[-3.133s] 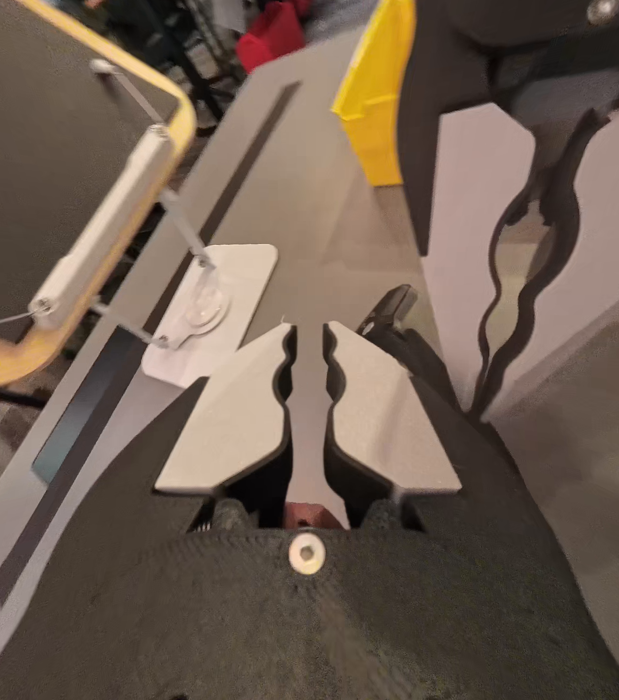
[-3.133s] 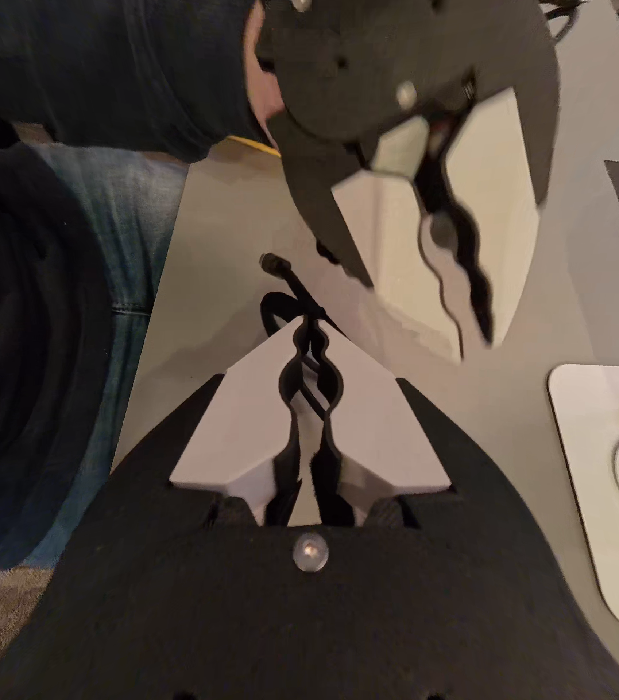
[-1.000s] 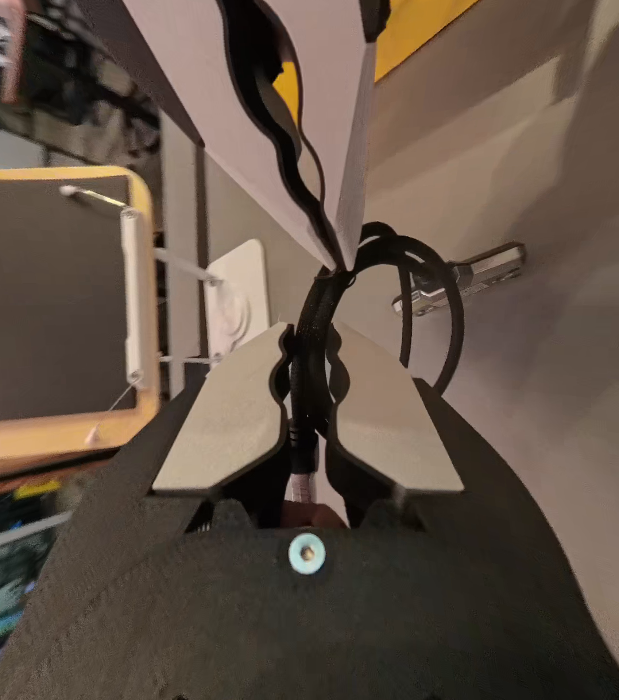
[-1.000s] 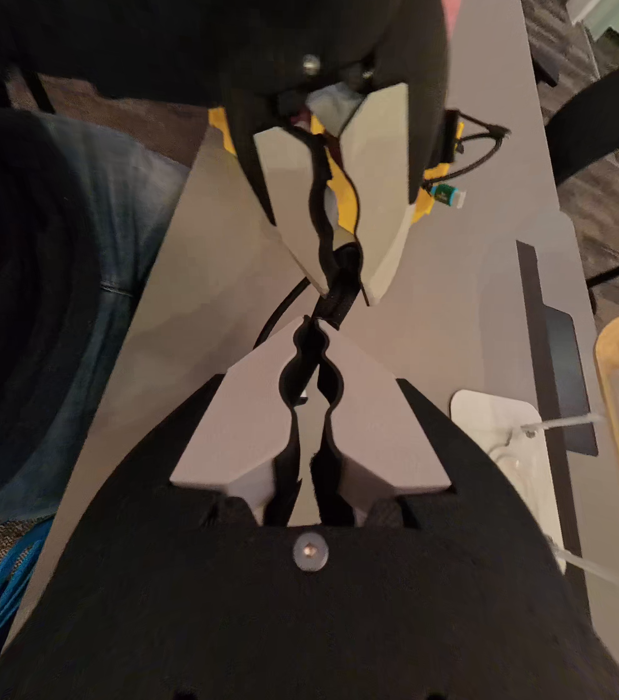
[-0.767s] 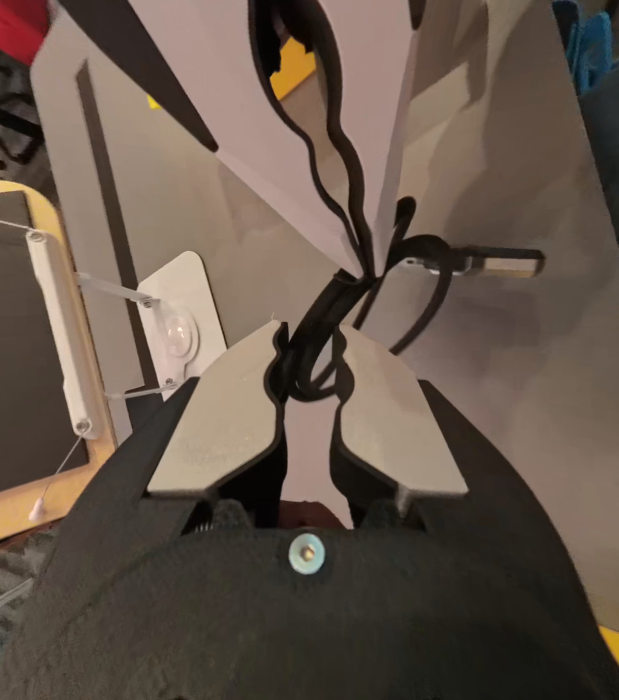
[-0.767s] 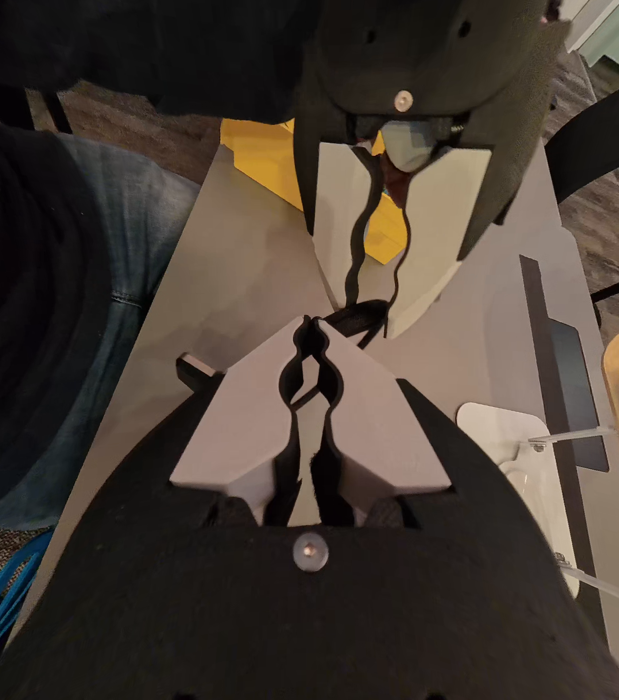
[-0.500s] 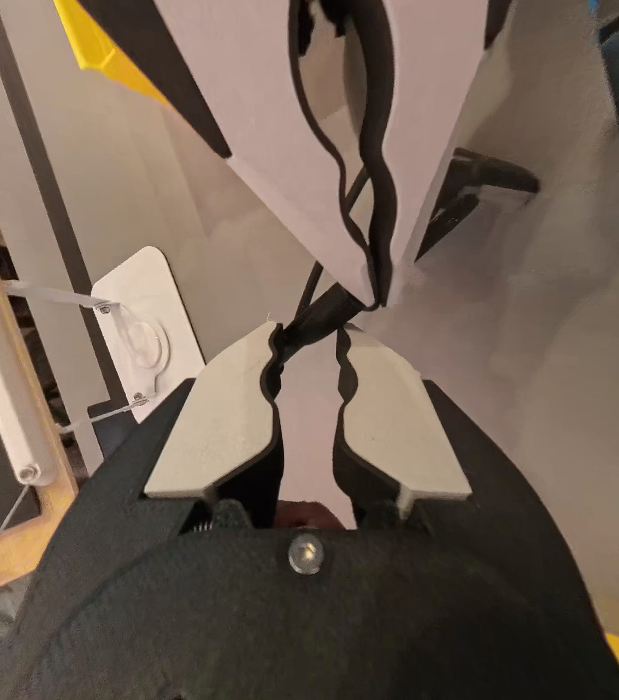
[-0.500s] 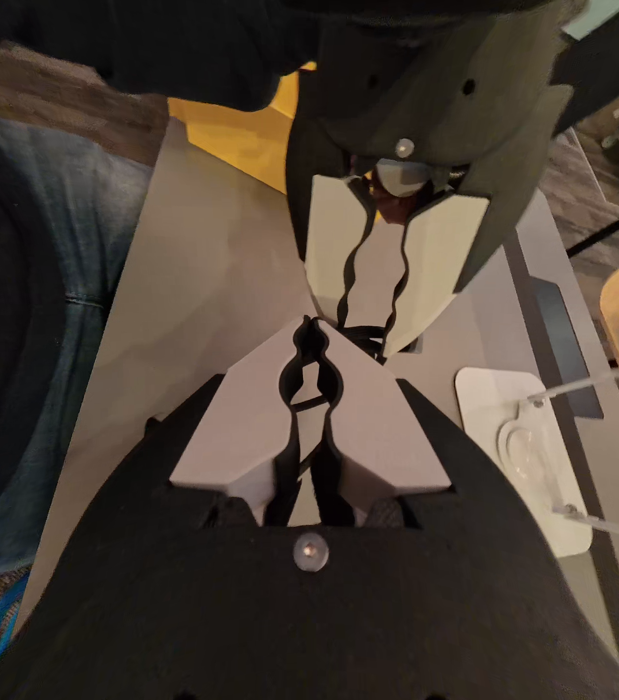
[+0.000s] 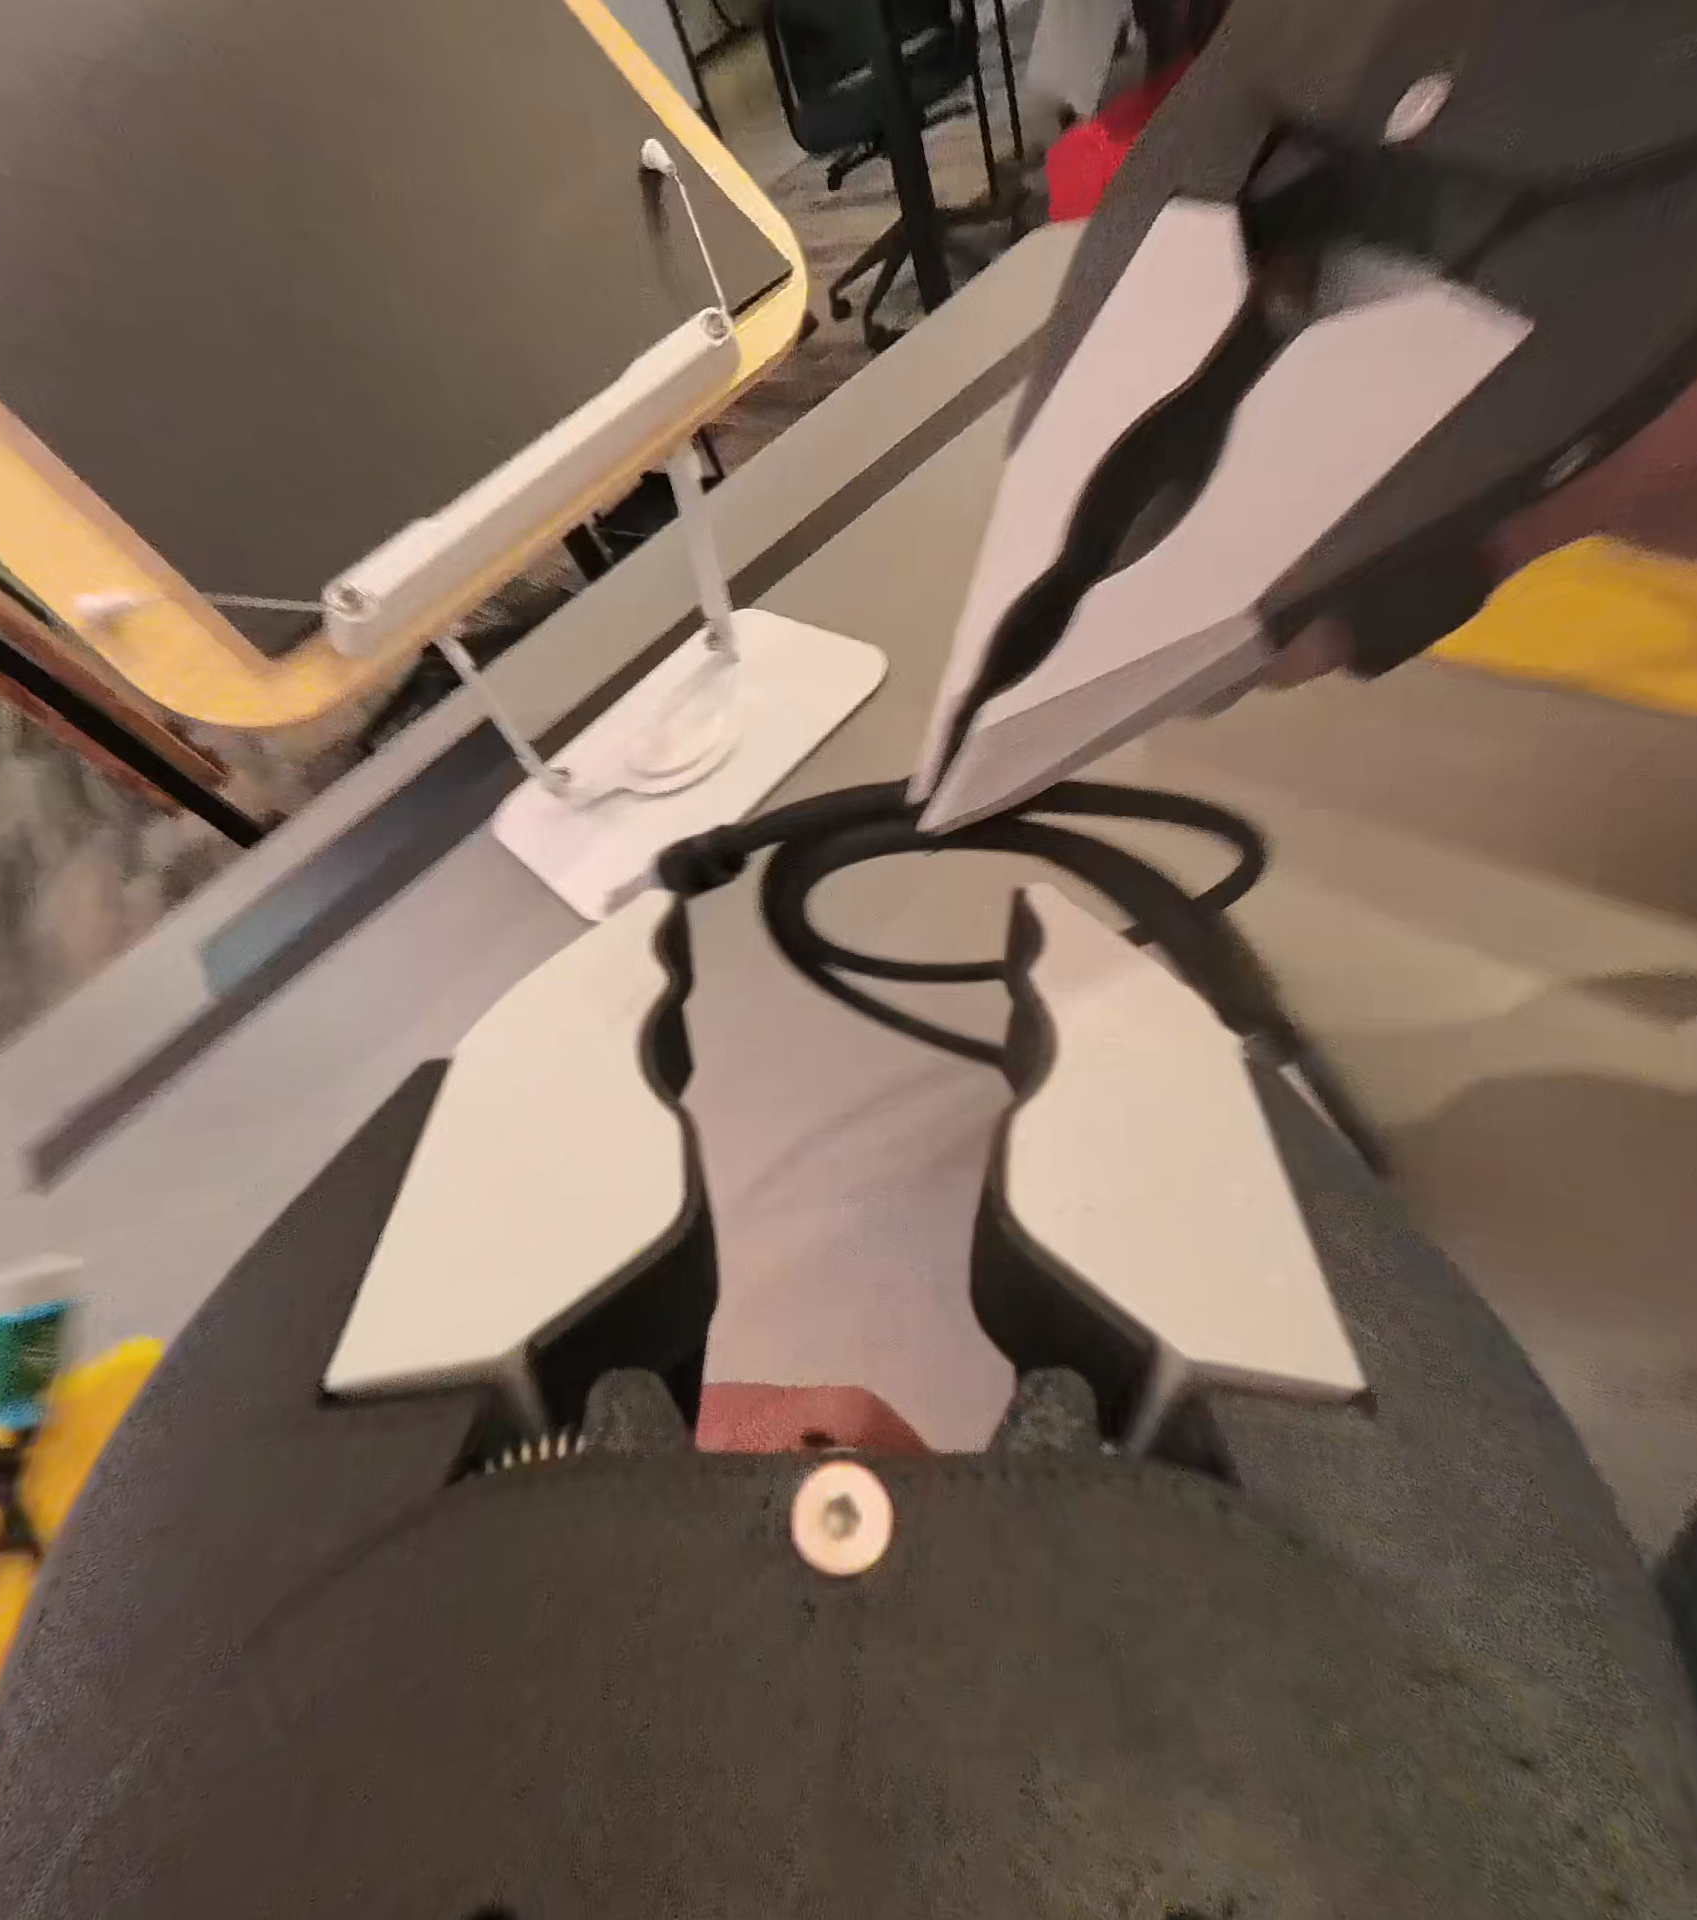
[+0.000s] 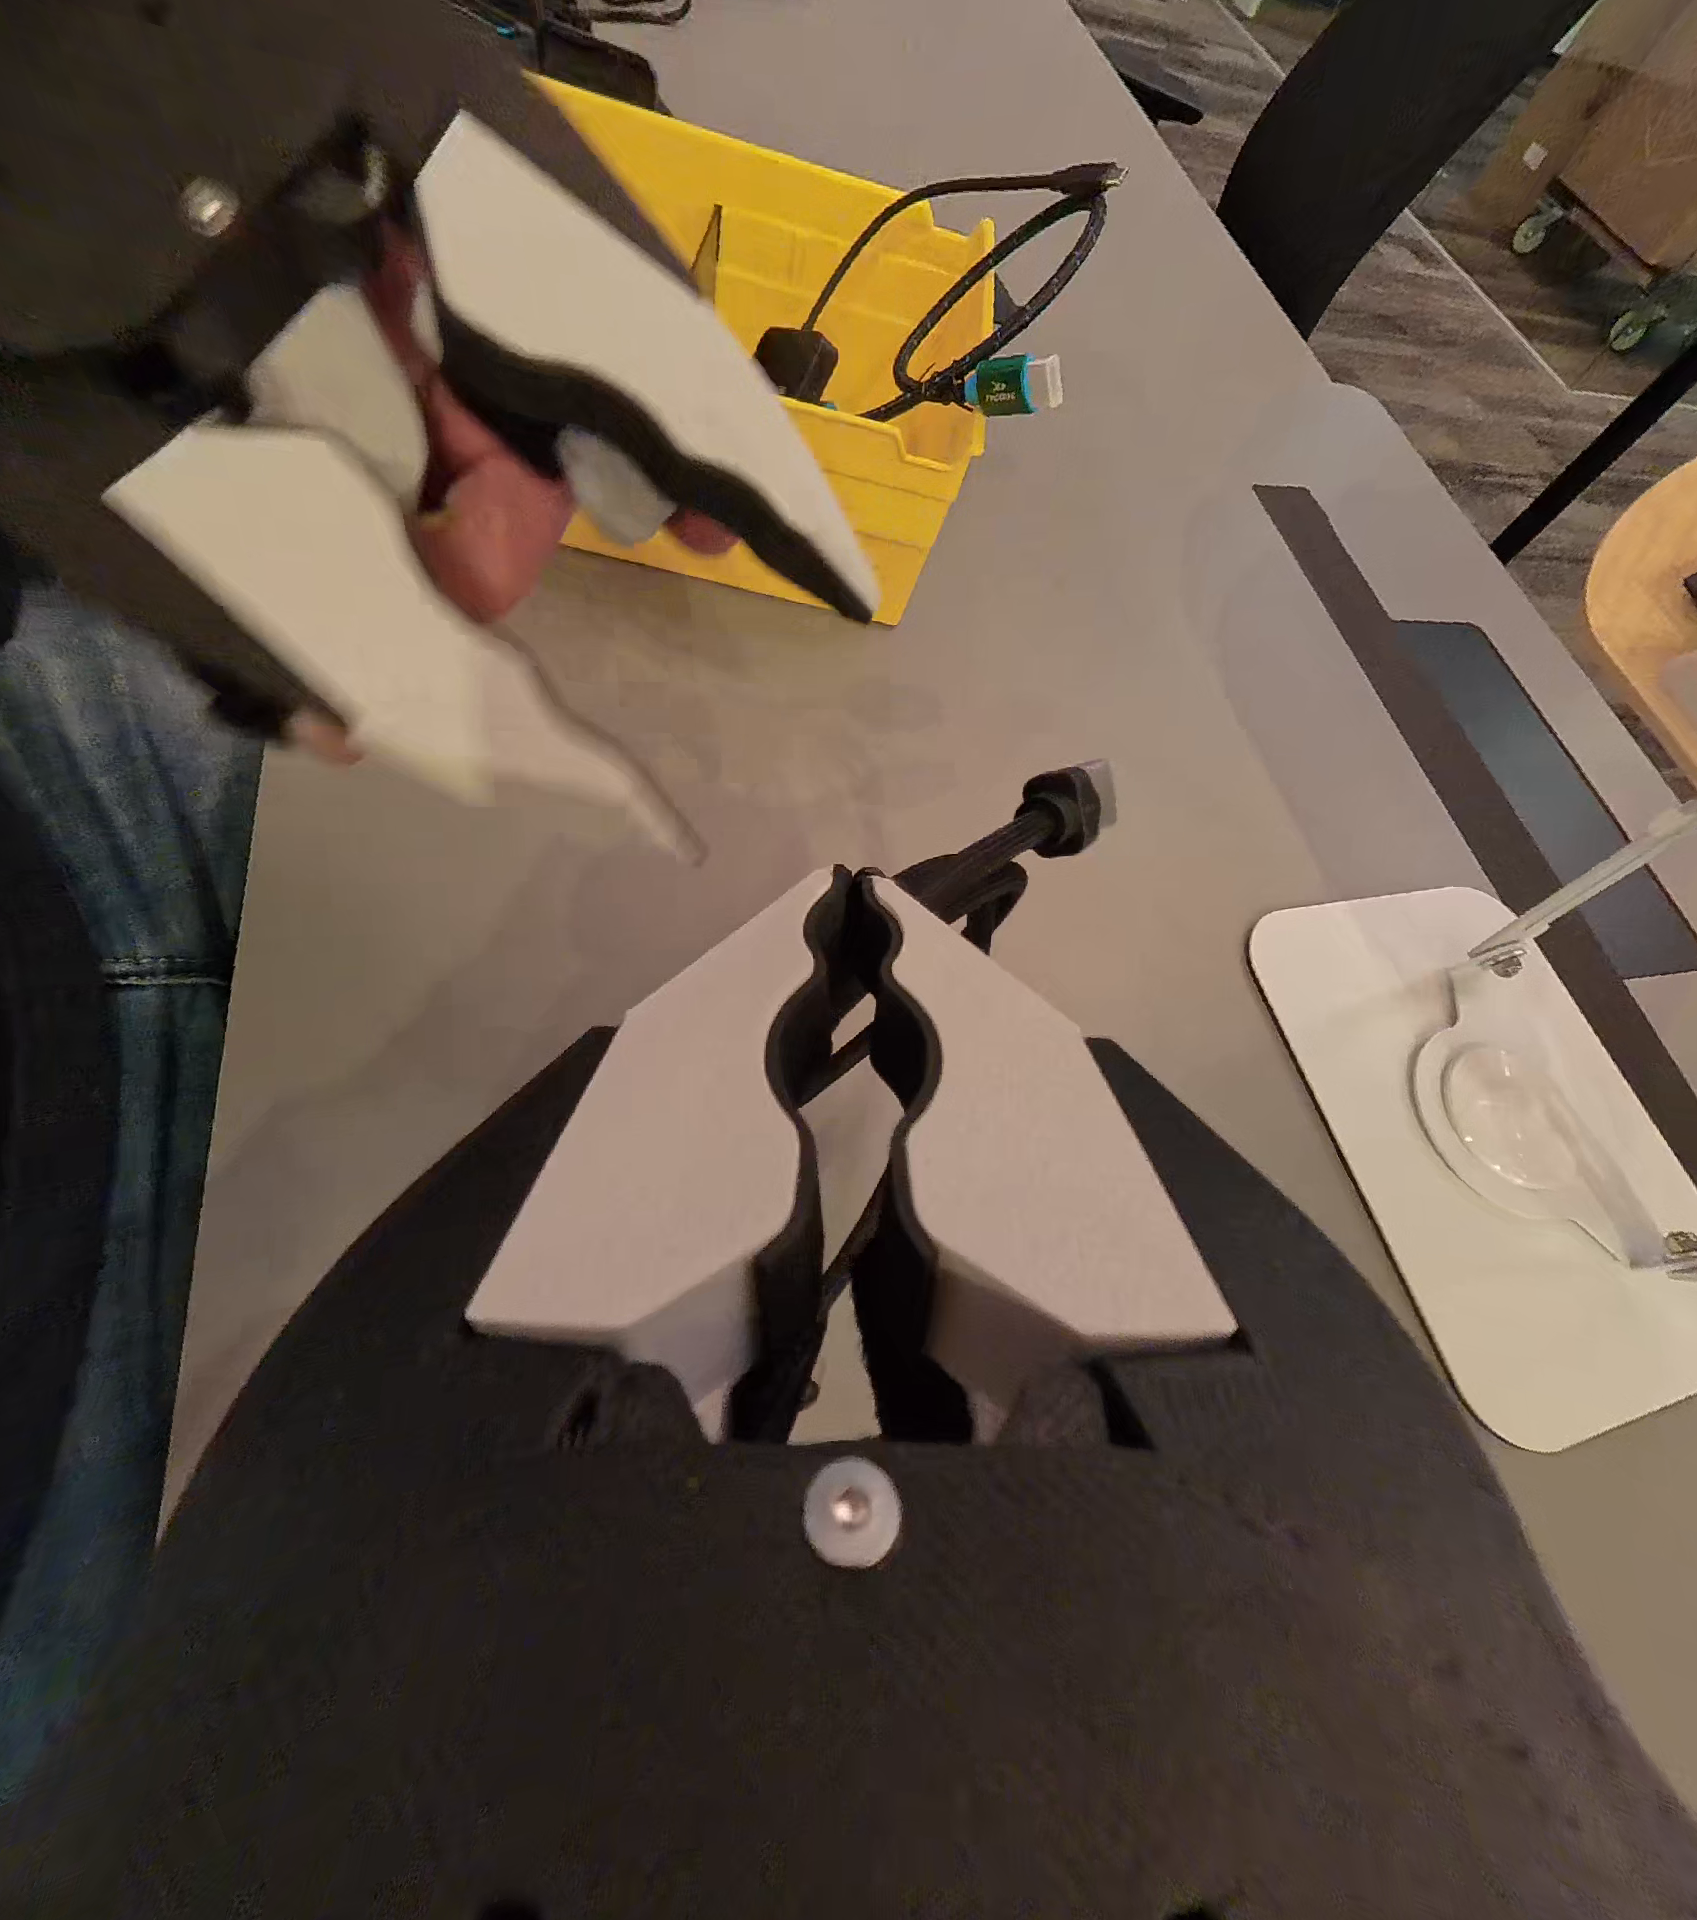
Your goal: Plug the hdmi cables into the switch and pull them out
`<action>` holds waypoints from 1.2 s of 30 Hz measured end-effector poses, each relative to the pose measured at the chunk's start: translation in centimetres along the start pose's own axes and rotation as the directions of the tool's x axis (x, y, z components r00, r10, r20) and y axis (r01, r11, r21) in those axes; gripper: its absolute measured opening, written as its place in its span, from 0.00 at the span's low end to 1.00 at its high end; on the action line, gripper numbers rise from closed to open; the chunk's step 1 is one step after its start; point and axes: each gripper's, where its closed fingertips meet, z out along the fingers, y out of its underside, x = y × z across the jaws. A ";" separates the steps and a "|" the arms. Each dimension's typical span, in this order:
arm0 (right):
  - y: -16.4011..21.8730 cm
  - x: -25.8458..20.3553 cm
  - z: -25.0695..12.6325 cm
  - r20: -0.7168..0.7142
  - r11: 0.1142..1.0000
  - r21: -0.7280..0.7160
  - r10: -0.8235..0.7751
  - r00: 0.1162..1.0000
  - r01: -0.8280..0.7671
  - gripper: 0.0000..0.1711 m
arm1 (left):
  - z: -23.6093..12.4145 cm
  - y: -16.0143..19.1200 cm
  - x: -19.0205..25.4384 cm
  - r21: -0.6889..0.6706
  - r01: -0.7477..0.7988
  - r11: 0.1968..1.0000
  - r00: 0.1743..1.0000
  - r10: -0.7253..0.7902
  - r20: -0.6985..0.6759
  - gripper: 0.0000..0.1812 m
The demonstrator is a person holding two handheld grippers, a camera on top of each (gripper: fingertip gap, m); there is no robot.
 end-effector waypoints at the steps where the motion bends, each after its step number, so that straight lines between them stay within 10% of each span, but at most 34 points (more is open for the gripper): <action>1: -0.1 -0.1 0.2 0.000 1.000 -0.005 0.003 1.000 -0.003 0.00 | 0.2 -0.1 1.0 0.012 0.067 0.998 0.998 -0.067 -0.001 0.36; 4: -0.6 -0.4 0.4 0.011 1.000 -0.004 0.014 1.000 -0.014 0.00 | 1.5 0.2 2.9 0.038 0.133 0.990 0.987 -0.136 0.082 0.49; 15: -0.8 -0.5 0.4 0.015 0.998 -0.024 0.054 0.998 -0.054 0.00 | 4.7 -0.1 1.6 0.121 0.192 0.974 0.955 -0.213 0.204 0.40; 36: 0.3 -0.9 -1.0 0.115 0.991 -0.133 -0.003 0.993 0.018 0.00 | 4.7 -1.0 3.5 0.083 -0.296 0.951 0.900 0.307 -0.309 0.13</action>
